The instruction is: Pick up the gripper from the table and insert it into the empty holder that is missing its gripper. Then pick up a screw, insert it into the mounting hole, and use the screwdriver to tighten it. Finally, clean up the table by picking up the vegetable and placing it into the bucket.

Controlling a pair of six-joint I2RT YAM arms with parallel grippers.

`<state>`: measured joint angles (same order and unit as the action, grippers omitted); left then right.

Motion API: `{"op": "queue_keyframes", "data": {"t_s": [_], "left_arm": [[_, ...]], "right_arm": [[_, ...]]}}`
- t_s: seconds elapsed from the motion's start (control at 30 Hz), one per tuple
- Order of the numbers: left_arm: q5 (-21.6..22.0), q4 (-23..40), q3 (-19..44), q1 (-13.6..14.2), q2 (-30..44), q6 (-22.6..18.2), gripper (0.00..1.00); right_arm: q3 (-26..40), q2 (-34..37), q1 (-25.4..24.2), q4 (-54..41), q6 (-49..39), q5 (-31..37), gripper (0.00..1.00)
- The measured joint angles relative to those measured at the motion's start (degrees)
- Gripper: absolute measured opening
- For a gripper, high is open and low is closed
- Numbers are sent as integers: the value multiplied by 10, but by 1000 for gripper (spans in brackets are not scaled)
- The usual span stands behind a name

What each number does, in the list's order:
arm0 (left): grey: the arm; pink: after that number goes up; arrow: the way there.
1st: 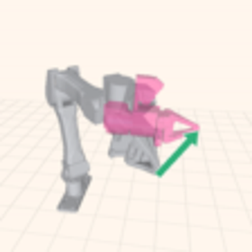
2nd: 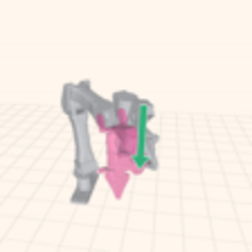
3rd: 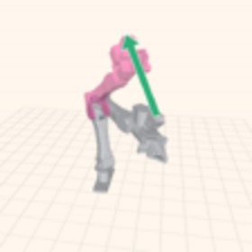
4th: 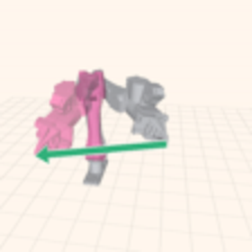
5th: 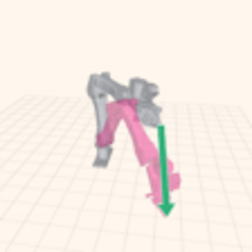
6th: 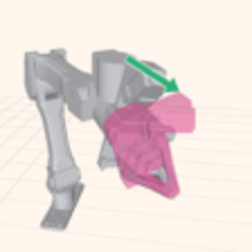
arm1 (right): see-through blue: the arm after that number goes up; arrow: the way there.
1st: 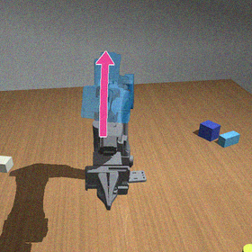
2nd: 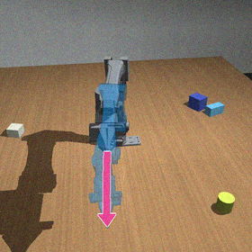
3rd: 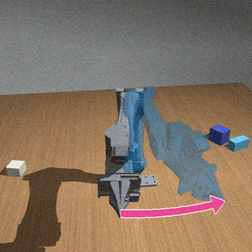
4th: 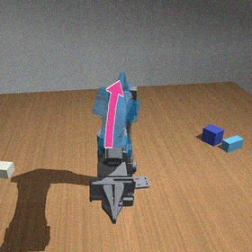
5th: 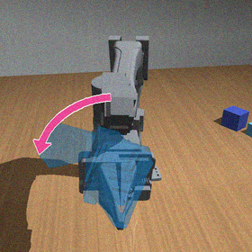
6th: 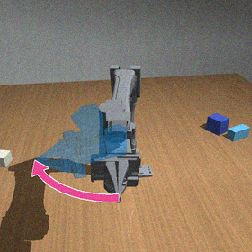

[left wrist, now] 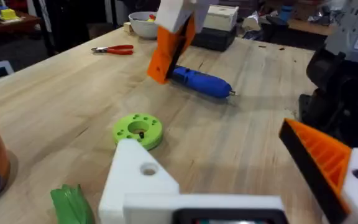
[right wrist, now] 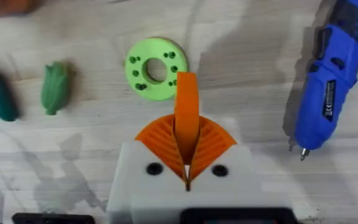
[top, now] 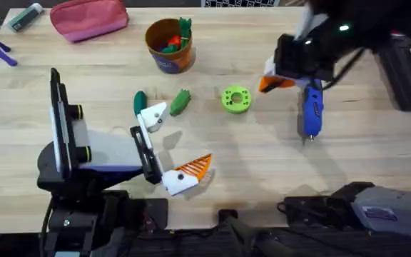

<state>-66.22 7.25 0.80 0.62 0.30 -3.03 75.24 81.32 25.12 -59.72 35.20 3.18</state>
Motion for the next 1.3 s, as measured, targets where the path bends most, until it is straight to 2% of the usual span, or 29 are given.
{"op": "queue_keyframes", "data": {"t_s": [0.1,0.2,0.43,0.47,0.6,0.8,0.9,1.07,1.3], "left_arm": [[0,0,0,0,0,0,986],[0,0,0,0,0,0,985],[0,0,0,0,0,0,985],[0,0,0,0,0,0,985],[0,0,0,0,0,0,986],[0,0,0,0,0,0,986],[0,0,0,0,0,0,986],[0,0,0,0,0,0,986],[0,0,0,0,0,0,985]], "right_arm": [[-1,-36,0,16,0,-6,11],[-27,-76,0,85,0,-35,11],[-198,-176,0,312,4,-138,11],[-278,-205,0,447,6,-209,11],[-366,-216,0,635,22,-311,10],[-467,-216,-1,889,71,-414,10],[-487,-216,-8,927,96,-459,10],[-495,-212,-31,930,115,-545,10],[-495,-136,-40,942,126,-657,10]]}}
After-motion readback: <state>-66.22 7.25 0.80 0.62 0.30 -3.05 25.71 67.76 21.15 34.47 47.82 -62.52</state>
